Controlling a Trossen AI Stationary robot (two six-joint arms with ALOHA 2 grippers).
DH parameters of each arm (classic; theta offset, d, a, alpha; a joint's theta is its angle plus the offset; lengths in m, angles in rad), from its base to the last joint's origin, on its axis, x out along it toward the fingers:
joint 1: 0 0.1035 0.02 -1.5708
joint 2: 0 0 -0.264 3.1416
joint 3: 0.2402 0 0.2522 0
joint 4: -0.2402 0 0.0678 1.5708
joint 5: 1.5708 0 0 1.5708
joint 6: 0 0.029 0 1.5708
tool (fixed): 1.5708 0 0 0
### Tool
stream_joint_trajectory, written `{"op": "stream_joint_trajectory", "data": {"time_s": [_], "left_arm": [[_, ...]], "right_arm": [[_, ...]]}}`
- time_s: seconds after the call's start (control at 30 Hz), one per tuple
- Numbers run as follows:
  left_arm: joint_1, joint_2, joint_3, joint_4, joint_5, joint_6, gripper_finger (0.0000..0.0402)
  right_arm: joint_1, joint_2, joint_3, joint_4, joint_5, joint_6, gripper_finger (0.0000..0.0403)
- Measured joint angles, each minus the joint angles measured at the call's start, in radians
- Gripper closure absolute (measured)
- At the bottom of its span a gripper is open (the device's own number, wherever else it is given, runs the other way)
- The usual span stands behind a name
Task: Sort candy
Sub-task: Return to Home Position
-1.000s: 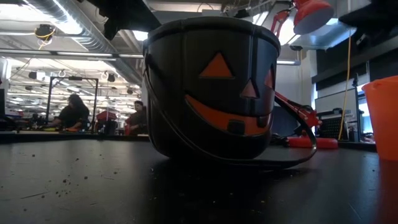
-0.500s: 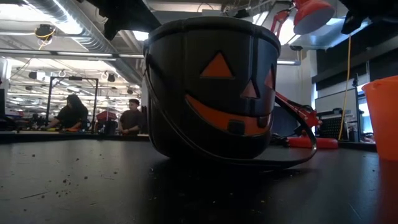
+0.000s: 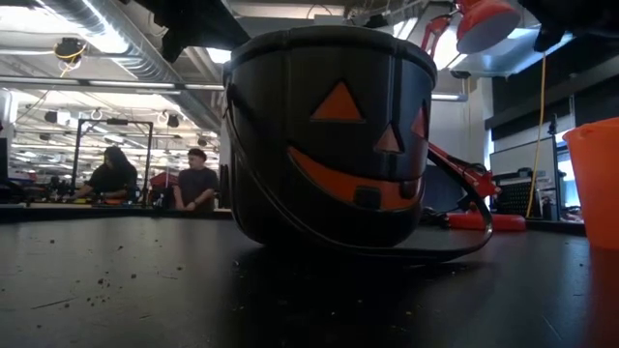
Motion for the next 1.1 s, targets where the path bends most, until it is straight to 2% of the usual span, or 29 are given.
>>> {"op": "stream_joint_trajectory", "data": {"time_s": [0.13, 0.27, 1.1], "left_arm": [[0.0, 0.0, 0.0, 0.0, 0.0, 0.0, 0.0372], [0.0, 0.0, 0.0, 0.0, 0.0, 0.0, 0.0372], [0.0, 0.0, 0.0, 0.0, 0.0, 0.0, 0.0372]], "right_arm": [[0.0, 0.0, 0.0, 0.0, 0.145, 0.075, 0.0402], [0.0, 0.0, 0.0, -0.002, 0.207, 0.104, 0.0402], [0.0, 0.0, 0.0, -0.047, 0.2, 0.104, 0.0402]]}}
